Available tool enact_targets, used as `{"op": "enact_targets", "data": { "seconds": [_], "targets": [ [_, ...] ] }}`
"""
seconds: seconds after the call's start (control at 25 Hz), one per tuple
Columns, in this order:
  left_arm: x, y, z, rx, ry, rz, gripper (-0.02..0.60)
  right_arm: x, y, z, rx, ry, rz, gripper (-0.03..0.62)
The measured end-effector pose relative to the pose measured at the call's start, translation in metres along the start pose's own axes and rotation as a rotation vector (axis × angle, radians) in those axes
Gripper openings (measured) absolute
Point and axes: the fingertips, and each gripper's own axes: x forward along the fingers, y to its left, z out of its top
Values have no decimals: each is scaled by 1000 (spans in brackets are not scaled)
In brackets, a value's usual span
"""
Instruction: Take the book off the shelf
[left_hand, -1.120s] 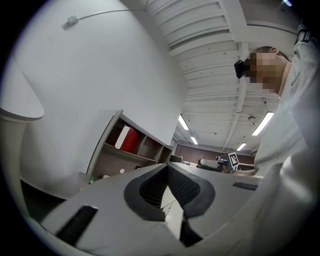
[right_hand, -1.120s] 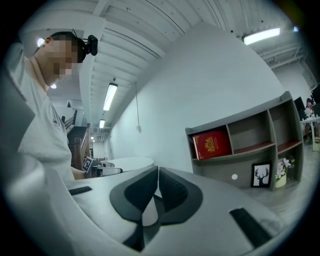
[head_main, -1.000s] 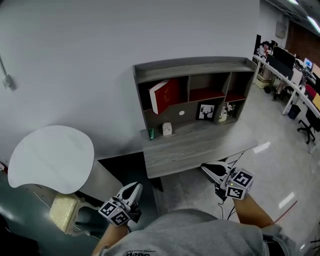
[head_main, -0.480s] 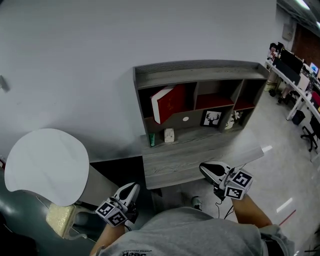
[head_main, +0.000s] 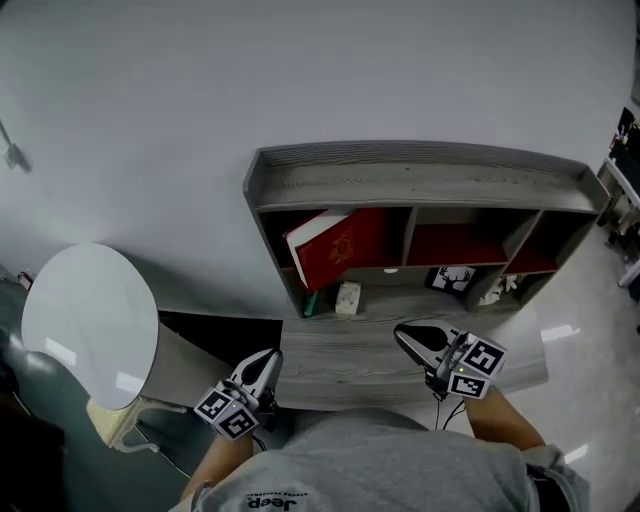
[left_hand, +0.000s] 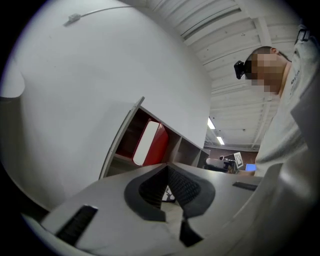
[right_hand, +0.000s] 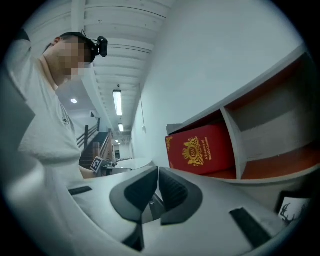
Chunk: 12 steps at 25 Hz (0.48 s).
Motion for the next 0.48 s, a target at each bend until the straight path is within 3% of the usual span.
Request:
{"op": "enact_targets", "data": {
  "seconds": [0.24,0.48],
  "targets": [
    [59,11,15,55,-21,92,8,15,-61,4,-1,29,120,35],
    [83,37,43,127,-16,136,17,41,-79,4,4,39,184,35]
  ]
}}
